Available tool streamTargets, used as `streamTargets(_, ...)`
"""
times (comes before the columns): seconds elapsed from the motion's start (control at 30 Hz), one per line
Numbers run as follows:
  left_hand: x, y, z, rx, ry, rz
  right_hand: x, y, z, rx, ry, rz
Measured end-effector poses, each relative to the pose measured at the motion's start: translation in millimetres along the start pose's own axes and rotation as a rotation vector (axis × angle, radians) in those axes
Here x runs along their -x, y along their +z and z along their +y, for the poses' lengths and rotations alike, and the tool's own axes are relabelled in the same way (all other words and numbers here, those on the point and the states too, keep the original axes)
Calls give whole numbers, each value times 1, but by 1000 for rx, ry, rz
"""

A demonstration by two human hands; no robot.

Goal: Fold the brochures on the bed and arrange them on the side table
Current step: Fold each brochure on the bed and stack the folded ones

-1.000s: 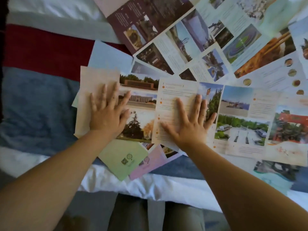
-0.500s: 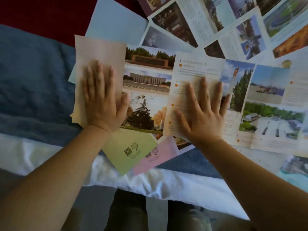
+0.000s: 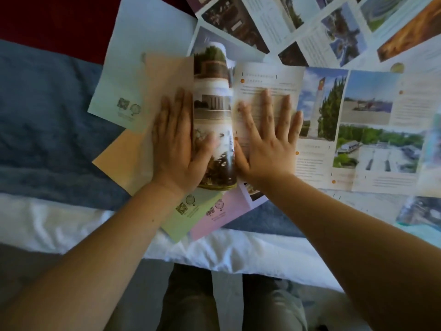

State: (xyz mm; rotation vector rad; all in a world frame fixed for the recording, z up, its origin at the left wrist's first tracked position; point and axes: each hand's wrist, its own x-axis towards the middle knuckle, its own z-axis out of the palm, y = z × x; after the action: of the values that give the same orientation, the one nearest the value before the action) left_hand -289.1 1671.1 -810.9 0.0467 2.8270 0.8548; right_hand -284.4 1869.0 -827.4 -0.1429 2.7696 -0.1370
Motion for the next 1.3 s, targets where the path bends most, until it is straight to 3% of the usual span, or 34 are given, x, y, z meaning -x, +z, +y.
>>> streamTargets(0.2, 0, 18, 51, 60, 3, 2, 5, -6, 13, -7, -70, -48)
streamTargets(0.33, -8, 32, 60, 4, -3, -48, 11, -15, 49, -118, -150, 19)
streamTargets(0.73, -14, 60, 86, -101, -12, -69, 40, -27, 196, 9, 161, 38)
streamTargets(1.07, -12, 87, 125, -156, 19, -78, 41, -6, 166, -69, 238, 97)
streamTargets(1.3, -6, 109, 131, -446, 63, -62, 48, -1, 152, -129, 242, 100)
